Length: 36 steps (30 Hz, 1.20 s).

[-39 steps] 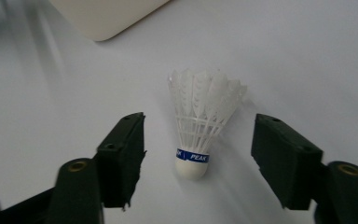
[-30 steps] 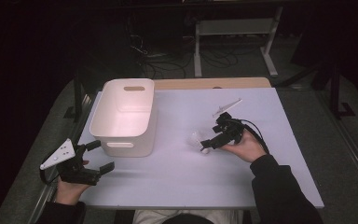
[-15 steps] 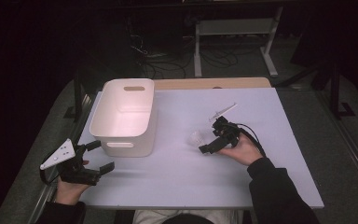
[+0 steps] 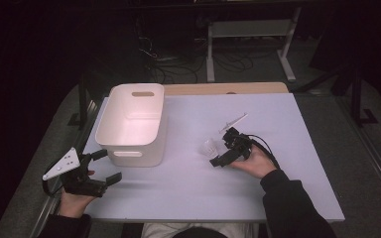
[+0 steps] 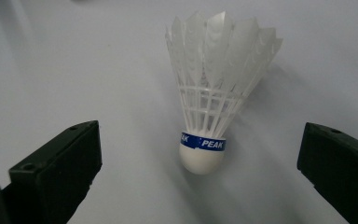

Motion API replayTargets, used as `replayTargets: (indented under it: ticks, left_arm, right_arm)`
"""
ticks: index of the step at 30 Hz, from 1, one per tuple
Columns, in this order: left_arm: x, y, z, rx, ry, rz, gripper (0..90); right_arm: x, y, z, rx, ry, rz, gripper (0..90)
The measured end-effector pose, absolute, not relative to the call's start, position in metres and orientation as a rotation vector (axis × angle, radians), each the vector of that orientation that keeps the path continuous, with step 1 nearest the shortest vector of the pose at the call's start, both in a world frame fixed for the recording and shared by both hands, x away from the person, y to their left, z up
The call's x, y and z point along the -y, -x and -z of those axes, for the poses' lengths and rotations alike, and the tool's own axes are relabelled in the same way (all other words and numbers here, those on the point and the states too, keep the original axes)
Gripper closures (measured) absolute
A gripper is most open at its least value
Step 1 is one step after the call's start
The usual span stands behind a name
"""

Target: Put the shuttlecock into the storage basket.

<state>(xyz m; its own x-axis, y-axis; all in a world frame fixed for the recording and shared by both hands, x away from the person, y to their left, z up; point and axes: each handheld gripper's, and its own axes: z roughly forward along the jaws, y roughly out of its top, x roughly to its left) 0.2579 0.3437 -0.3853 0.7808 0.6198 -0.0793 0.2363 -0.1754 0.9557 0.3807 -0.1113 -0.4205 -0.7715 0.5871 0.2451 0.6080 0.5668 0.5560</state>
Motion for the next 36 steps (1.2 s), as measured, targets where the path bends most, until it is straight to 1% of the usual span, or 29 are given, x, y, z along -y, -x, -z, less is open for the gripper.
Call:
replayTargets:
  ticks: [7,10,12,13,19,21,36]
  left_arm:
    - [-0.344,-0.258,0.385,-0.670,-1.753,-0.389,0.0]
    - [-0.344,-0.258,0.385,-0.670,-1.754,-0.387,0.0]
    - [-0.344,-0.258,0.385,-0.671,-1.753,-0.388,0.0]
    - [-0.344,-0.258,0.385,-0.671,-1.753,-0.387,0.0]
    - [-0.344,-0.258,0.385,-0.669,-1.754,-0.386,0.0]
    - [-0.344,-0.258,0.385,-0.670,-1.754,-0.386,0.0]
    - [-0.343,-0.258,0.386,-0.669,-1.761,-0.385,0.0]
  right_arm:
    - [0.110,-0.380,0.426,2.764,1.051,0.978,0.0]
    - [0.110,-0.381,0.428,2.765,1.051,0.966,8.1]
    - [0.109,-0.381,0.428,2.760,1.051,0.971,9.6]
    - [0.110,-0.381,0.428,2.759,1.048,0.974,12.4]
    - [0.110,-0.381,0.428,2.759,1.038,0.970,17.4]
    - [0.110,-0.381,0.429,2.754,1.032,0.970,22.9]
    - [0.110,-0.383,0.432,2.787,1.034,0.943,45.2]
